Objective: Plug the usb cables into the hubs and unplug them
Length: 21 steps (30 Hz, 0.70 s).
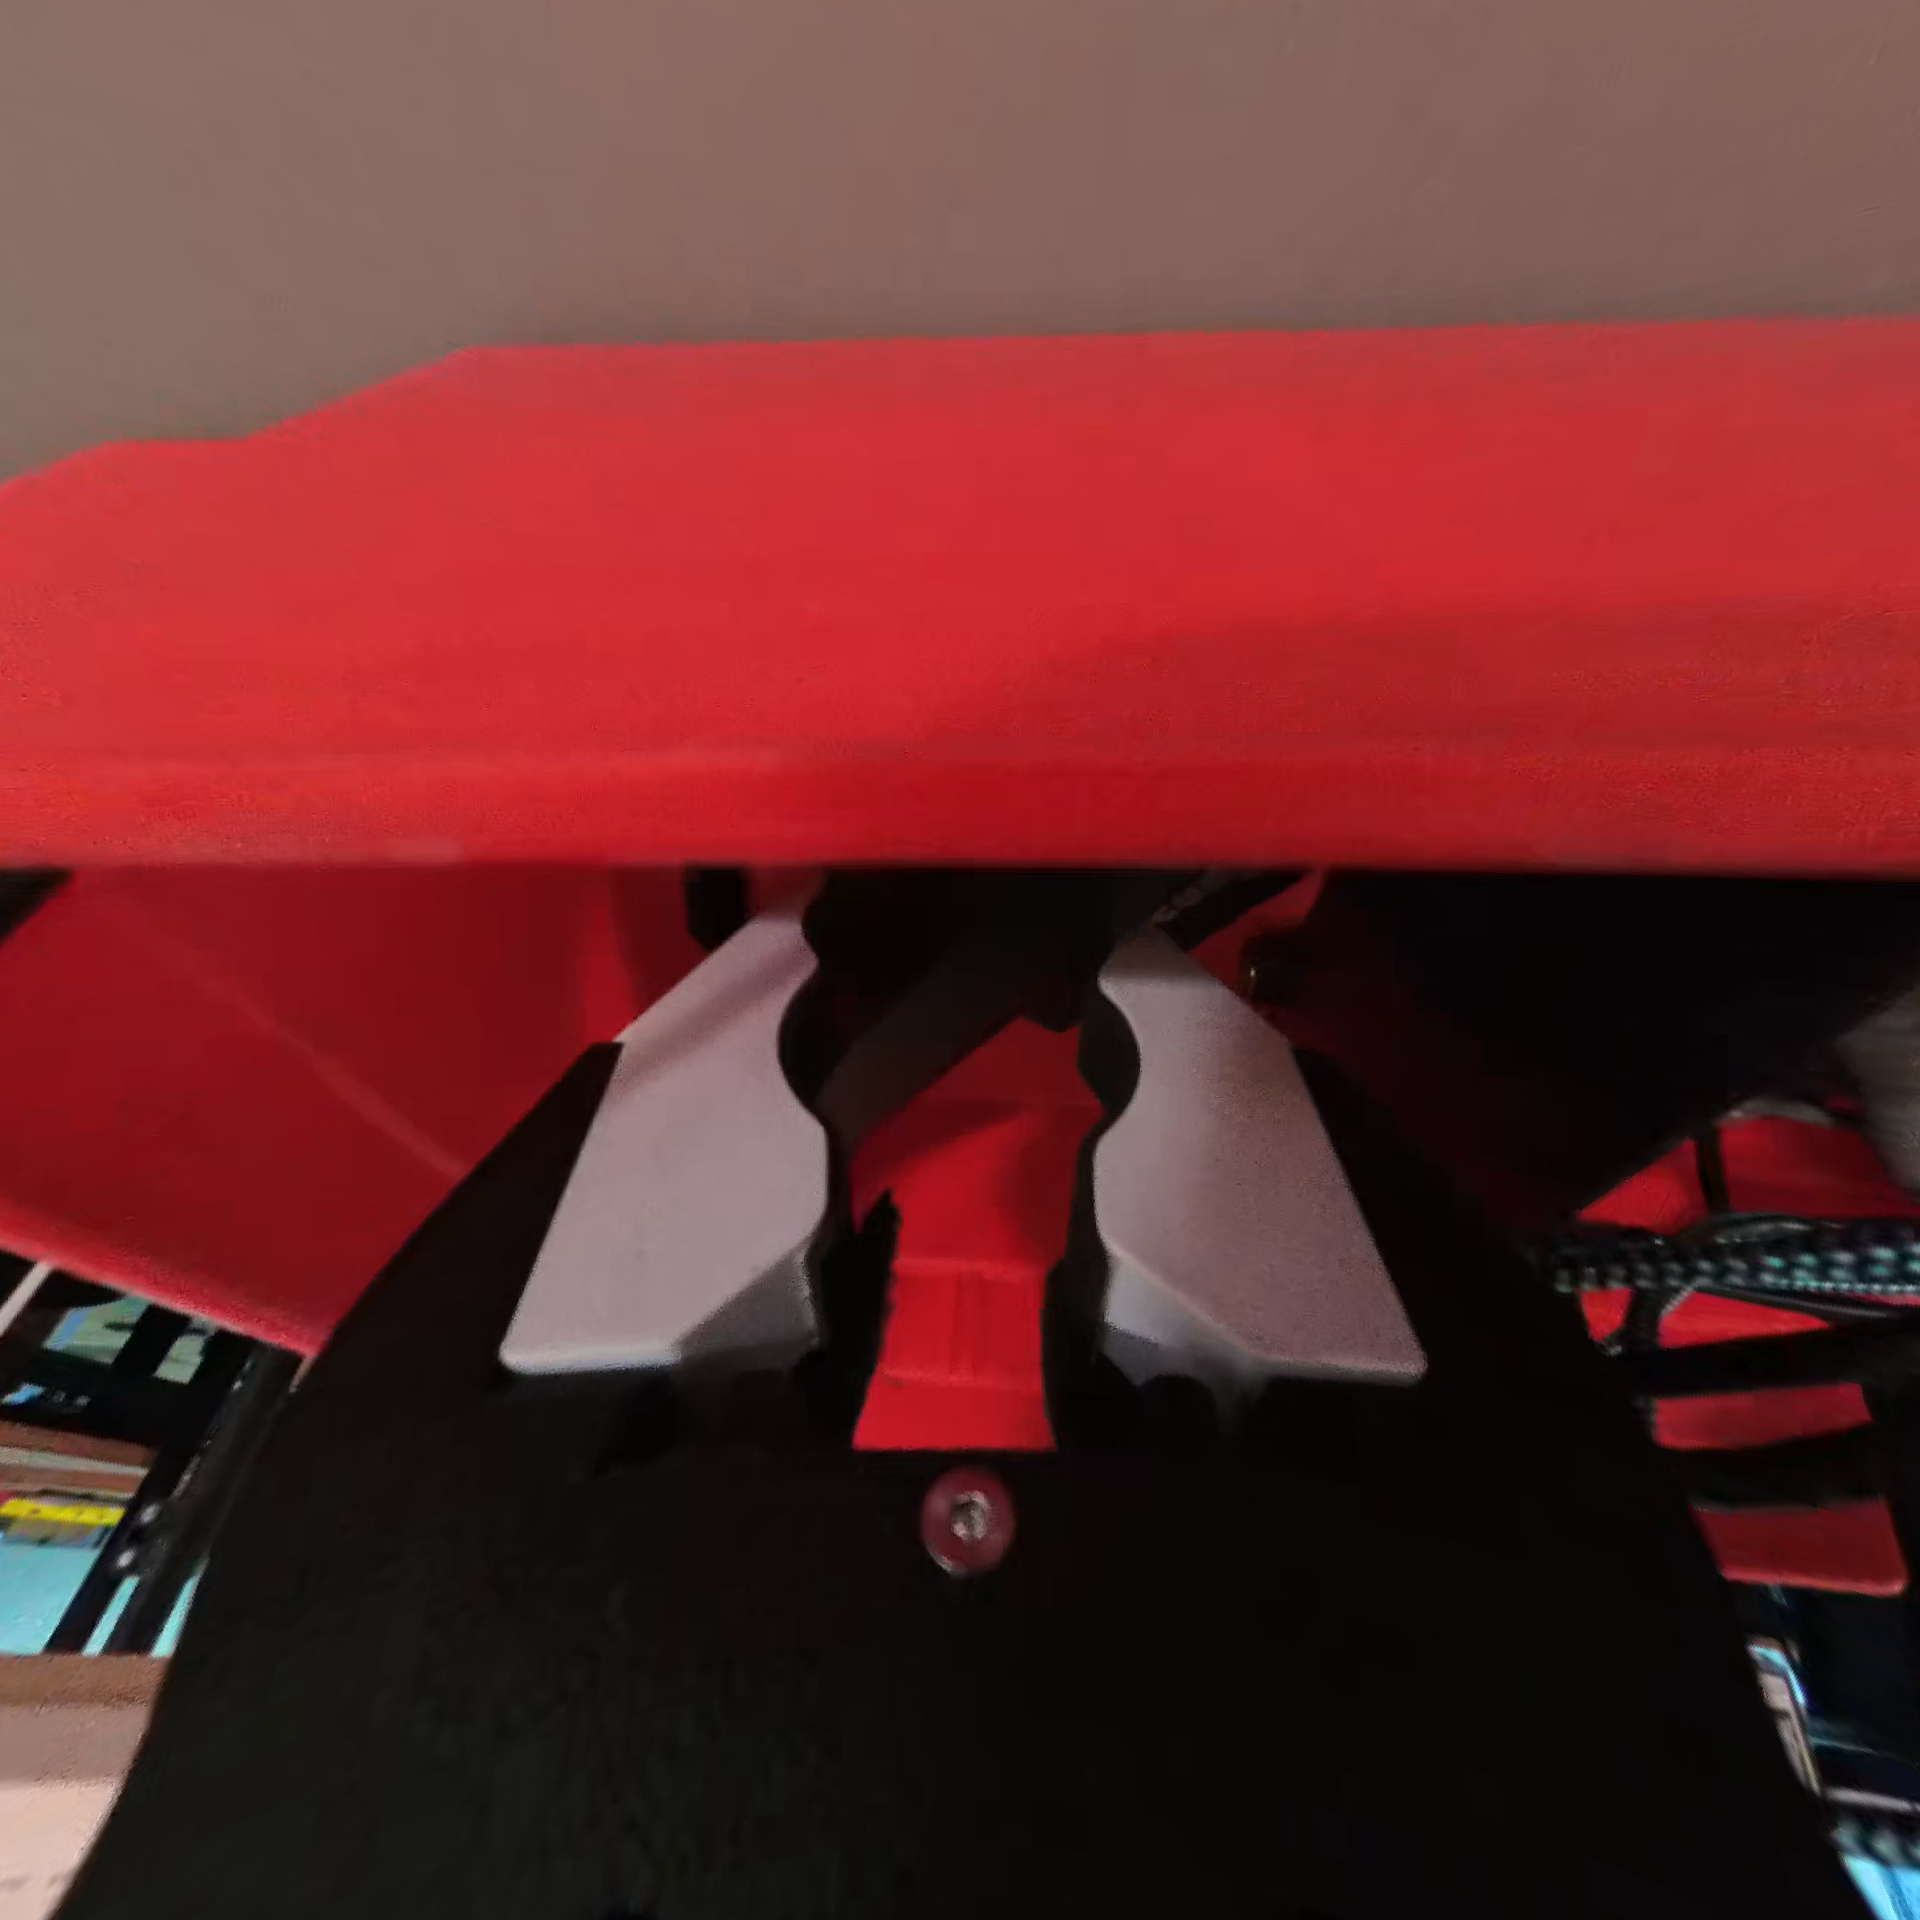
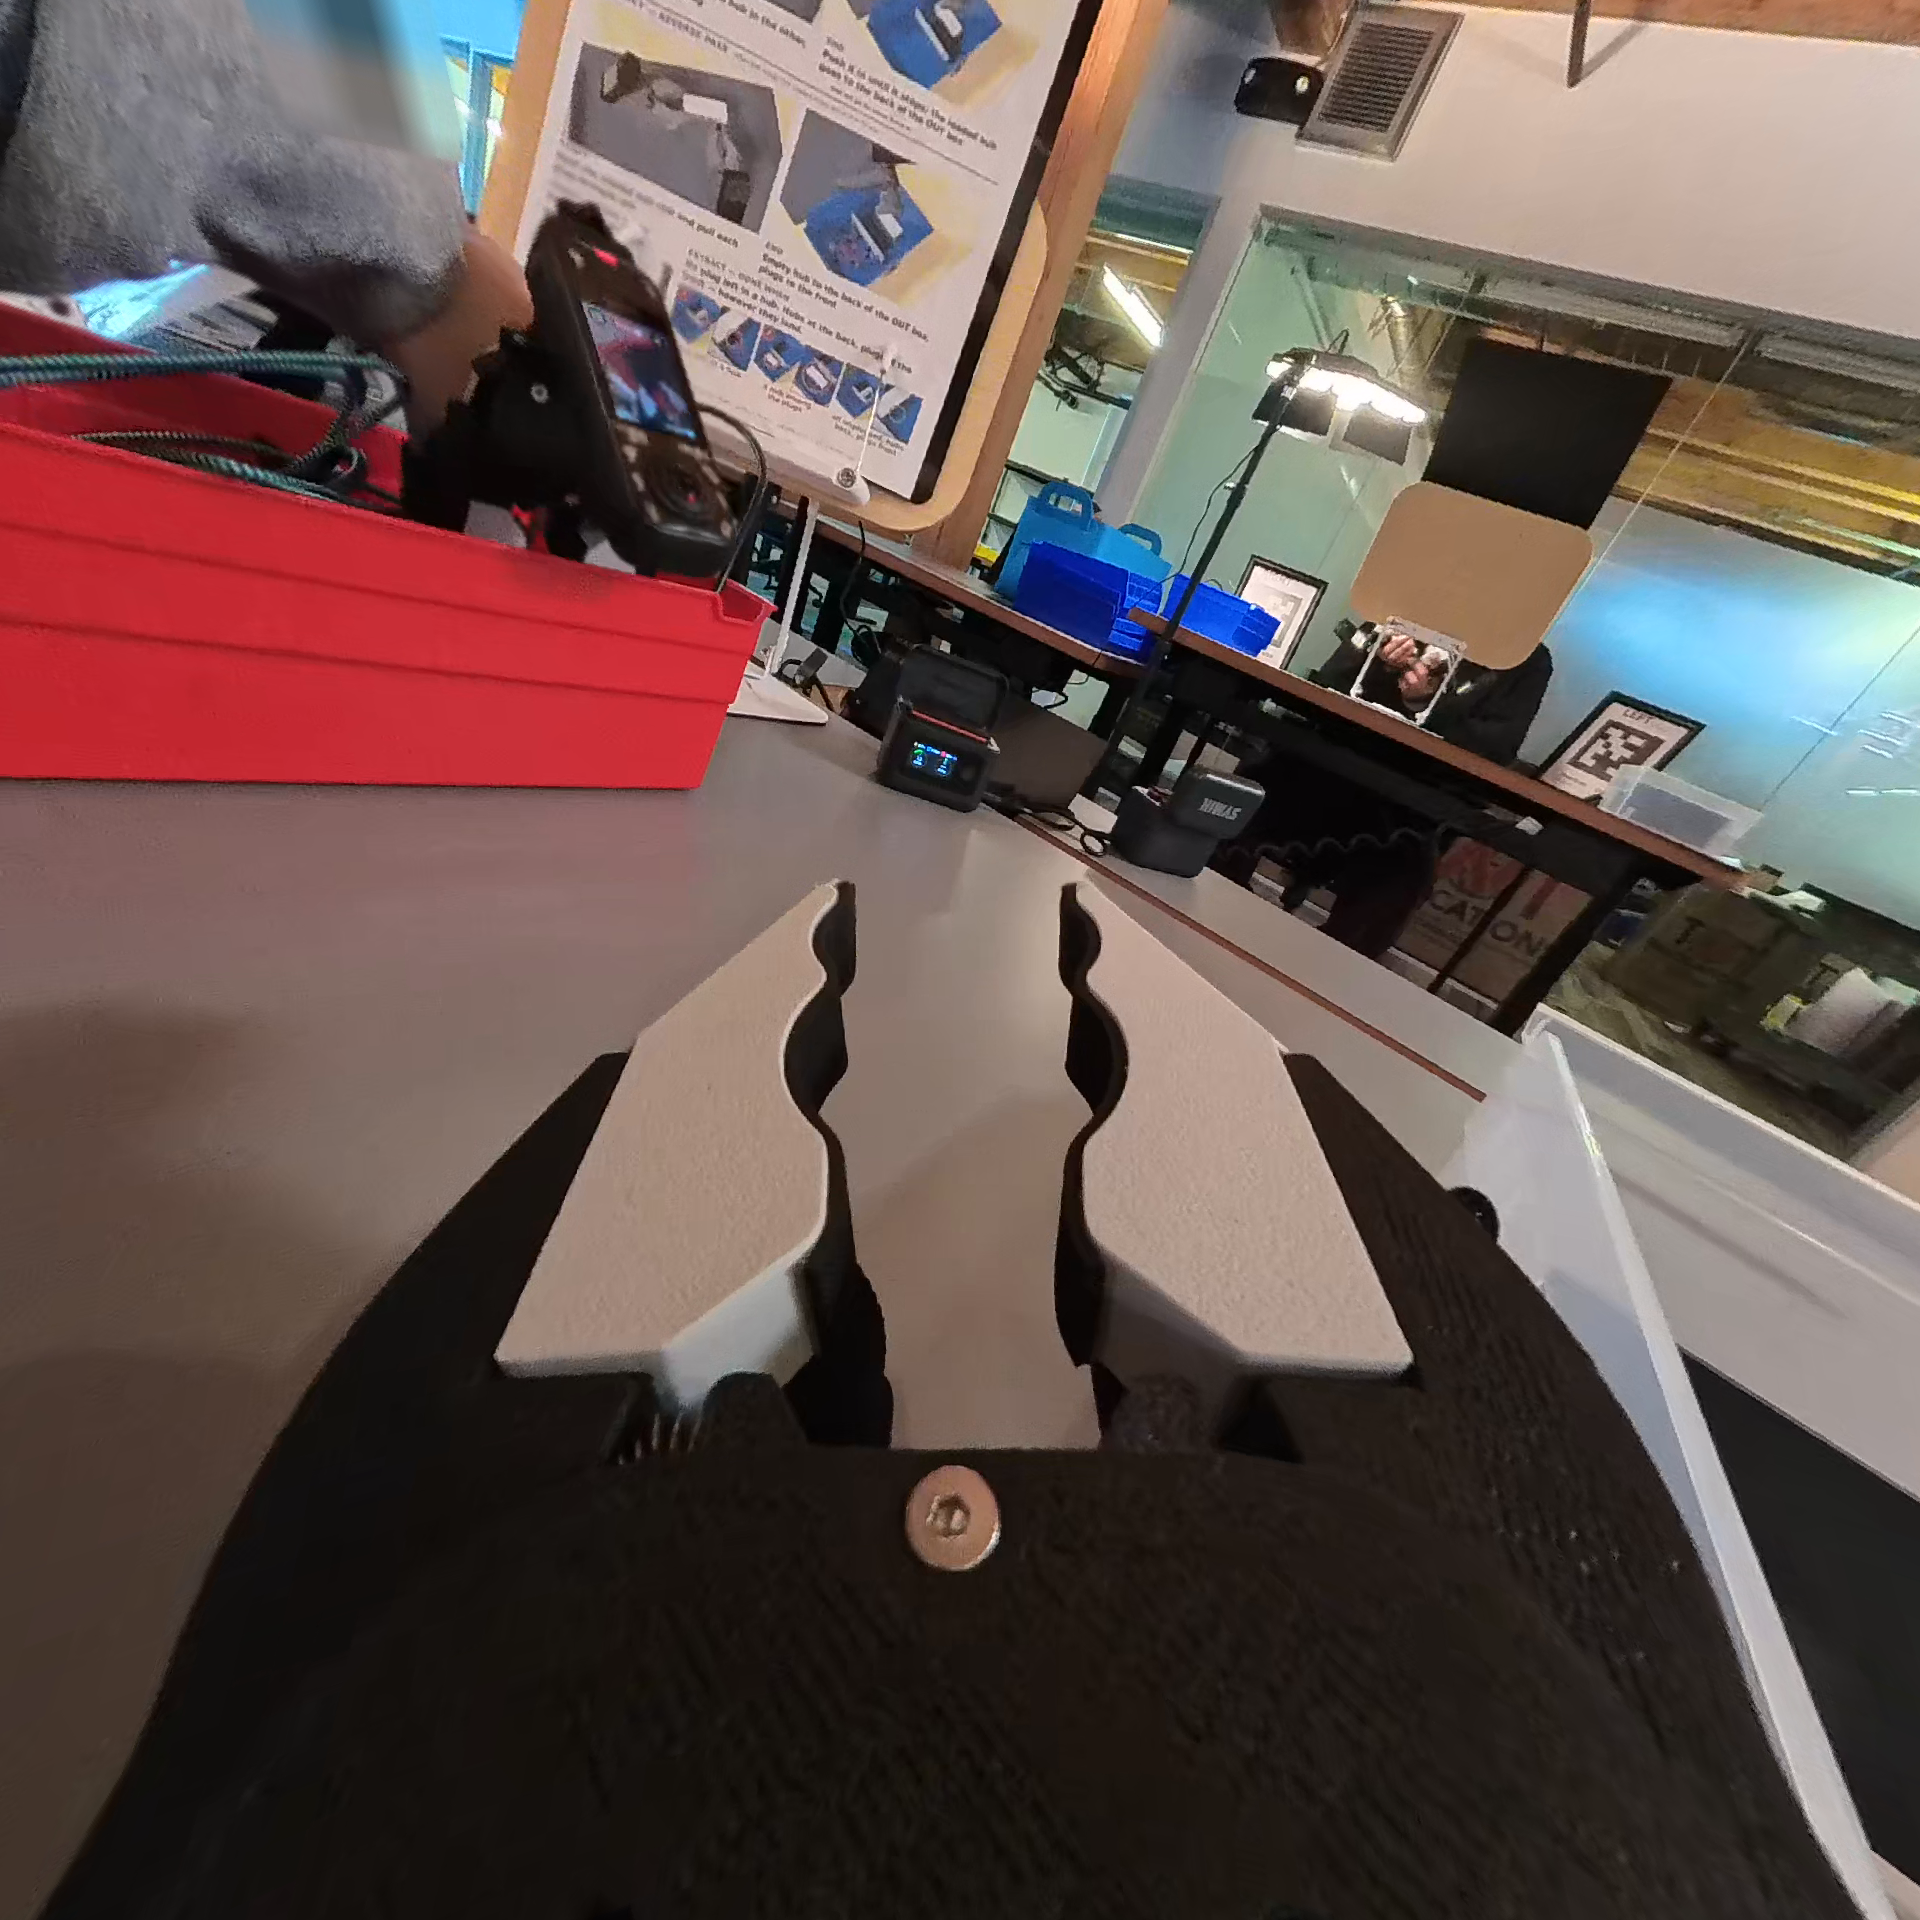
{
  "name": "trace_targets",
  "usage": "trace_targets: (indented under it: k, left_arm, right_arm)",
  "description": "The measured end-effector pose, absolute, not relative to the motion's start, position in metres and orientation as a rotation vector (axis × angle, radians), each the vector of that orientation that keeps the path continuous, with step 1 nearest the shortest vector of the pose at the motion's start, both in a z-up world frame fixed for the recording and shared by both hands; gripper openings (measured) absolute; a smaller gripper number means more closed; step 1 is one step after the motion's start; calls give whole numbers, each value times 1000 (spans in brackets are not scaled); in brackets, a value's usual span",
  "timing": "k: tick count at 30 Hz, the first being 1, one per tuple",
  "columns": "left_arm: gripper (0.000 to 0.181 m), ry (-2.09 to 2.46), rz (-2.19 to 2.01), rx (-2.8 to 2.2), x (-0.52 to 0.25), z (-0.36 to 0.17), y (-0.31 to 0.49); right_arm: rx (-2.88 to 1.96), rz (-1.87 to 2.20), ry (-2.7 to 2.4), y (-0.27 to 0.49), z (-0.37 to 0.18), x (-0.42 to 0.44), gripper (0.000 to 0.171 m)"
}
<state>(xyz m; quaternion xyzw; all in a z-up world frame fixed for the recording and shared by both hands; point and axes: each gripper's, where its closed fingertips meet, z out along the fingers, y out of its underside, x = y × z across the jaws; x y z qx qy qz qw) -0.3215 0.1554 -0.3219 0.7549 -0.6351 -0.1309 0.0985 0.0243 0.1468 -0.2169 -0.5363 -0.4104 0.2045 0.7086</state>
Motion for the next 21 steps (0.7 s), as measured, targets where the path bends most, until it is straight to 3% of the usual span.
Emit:
trace_targets:
  k: [7,16,19,21]
  left_arm:
    - [26,-1793,-641,2378,-328,-277,151]
    - [26,-1804,-1397,2877,-284,-108,170]
    - [26,-1819,-1282,3227,-237,-70,174]
    - [26,-1857,-939,3448,-193,-63,174]
  right_arm:
    - [-1188,456,-914,146,-217,24,37]
    - [-1186,482,-877,146,-212,27,36]
    - [-1173,482,-858,145,-208,29,35]
    - [-1159,476,-850,143,-206,31,35]
